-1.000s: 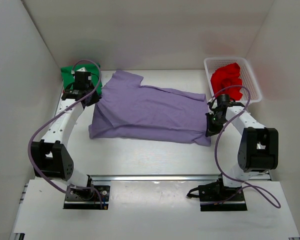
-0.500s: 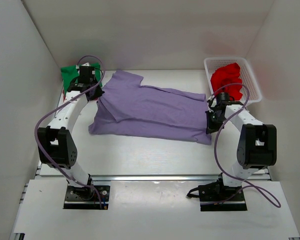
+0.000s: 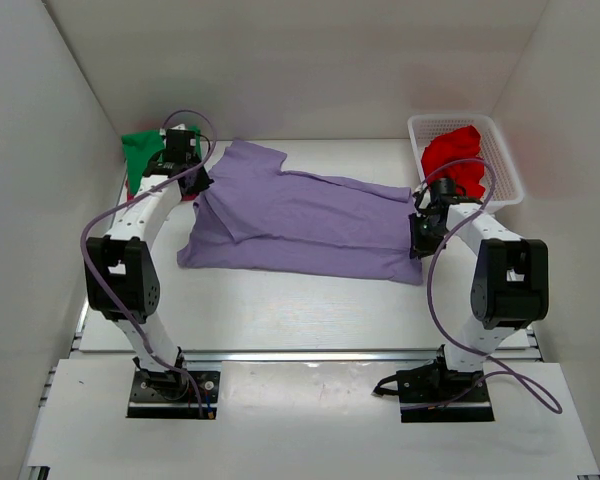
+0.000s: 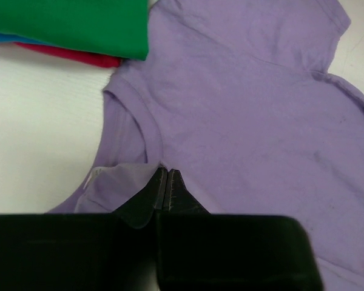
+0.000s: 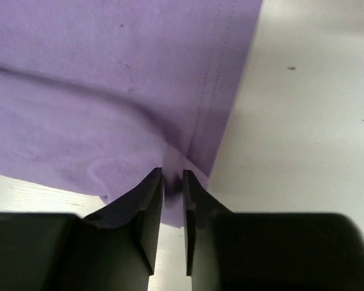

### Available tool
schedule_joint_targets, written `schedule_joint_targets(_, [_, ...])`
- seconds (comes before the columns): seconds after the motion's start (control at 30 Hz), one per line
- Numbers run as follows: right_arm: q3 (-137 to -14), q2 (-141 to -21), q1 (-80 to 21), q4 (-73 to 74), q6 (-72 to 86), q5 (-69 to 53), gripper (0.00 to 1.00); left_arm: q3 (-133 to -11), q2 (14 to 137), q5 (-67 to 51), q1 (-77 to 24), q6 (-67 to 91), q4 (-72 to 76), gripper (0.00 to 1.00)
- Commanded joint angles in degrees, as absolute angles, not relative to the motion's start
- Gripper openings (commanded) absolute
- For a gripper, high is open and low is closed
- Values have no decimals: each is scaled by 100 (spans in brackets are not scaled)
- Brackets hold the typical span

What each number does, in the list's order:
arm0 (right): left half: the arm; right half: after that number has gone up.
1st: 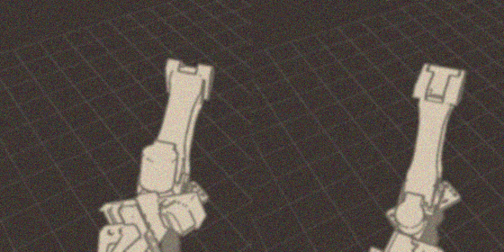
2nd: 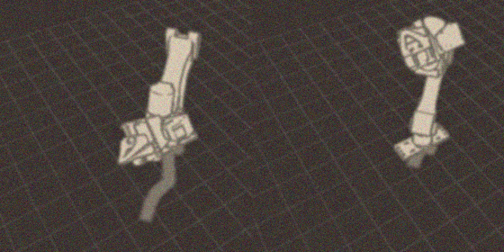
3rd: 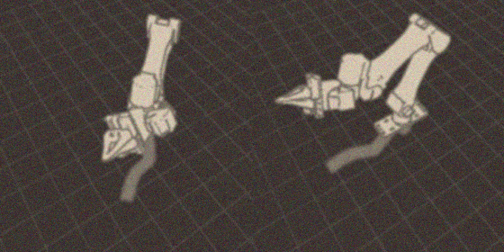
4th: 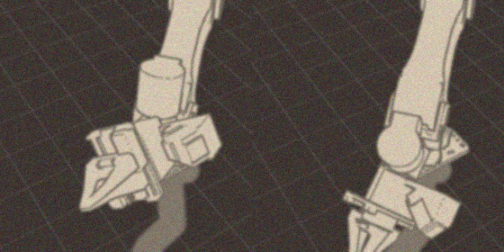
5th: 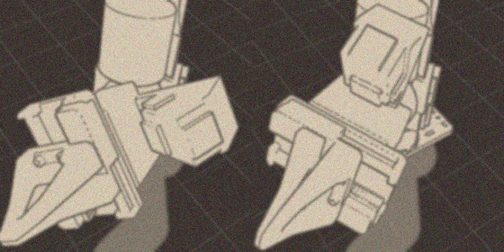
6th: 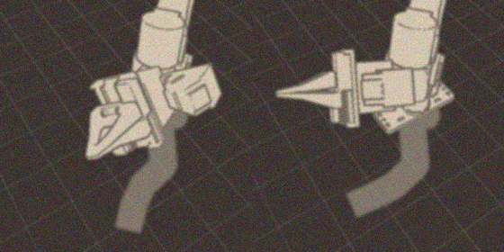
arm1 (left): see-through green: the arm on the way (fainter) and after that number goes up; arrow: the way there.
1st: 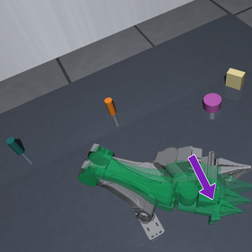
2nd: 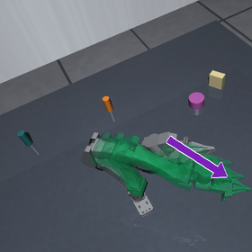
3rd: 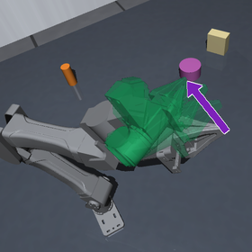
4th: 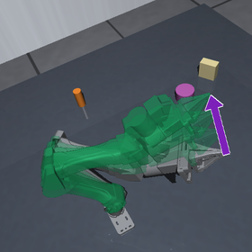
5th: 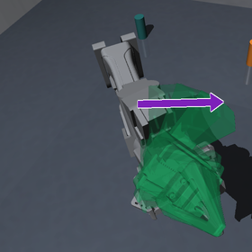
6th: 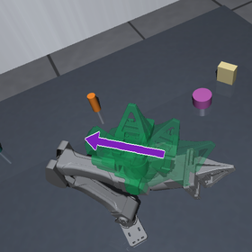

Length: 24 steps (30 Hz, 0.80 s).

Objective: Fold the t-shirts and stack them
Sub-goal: Fold the flattened tshirt in 1/3 of the way

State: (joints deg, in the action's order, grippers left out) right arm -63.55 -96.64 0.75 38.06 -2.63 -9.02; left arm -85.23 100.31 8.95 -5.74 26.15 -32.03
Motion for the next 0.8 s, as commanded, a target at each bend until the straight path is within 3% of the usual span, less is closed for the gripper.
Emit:
schedule_joint_targets(0.0, [-6504, -9651, 26, 3542, -264, -703, 18, -8596, 9940, 625, -545, 2566, -2630, 6])
schedule_joint_targets(0.03, [-6434, -9616, -122, 3455, -272, -512, 30, -8526, 9836, 581, -528, 2593, -2558, 15])
schedule_joint_targets(0.07, [-6451, -9546, -167, 3402, -342, -318, 51, -8395, 9757, 624, -519, 2575, -2401, 23])
schedule_joint_targets(0.1, [-6495, -9475, -254, 3419, -351, -203, 59, -8350, 9634, 676, -440, 2619, -2252, 28])
schedule_joint_targets(0.17, [-6652, -9423, -325, 3602, -325, -10, 64, -8358, 9502, 843, -440, 2602, -2320, 46])
schedule_joint_targets(0.33, [-6654, -9071, -264, 3797, -106, 115, 69, -8727, 9422, 1511, -369, 2294, -3557, 62])
schedule_joint_targets(0.47, [-6391, -8703, -237, 4183, 517, -140, 68, -8290, 9080, 1635, -527, 2390, -4498, 57])
schedule_joint_targets(0.6, [-5863, -8193, -238, 4219, 1185, -246, 61, -6877, 8194, 1442, -475, 2575, -4465, 56])
schedule_joint_targets(0.77, [-5502, -7946, -360, 4227, 1783, -316, 61, -6004, 7822, 1608, -668, 2874, -4456, 59])
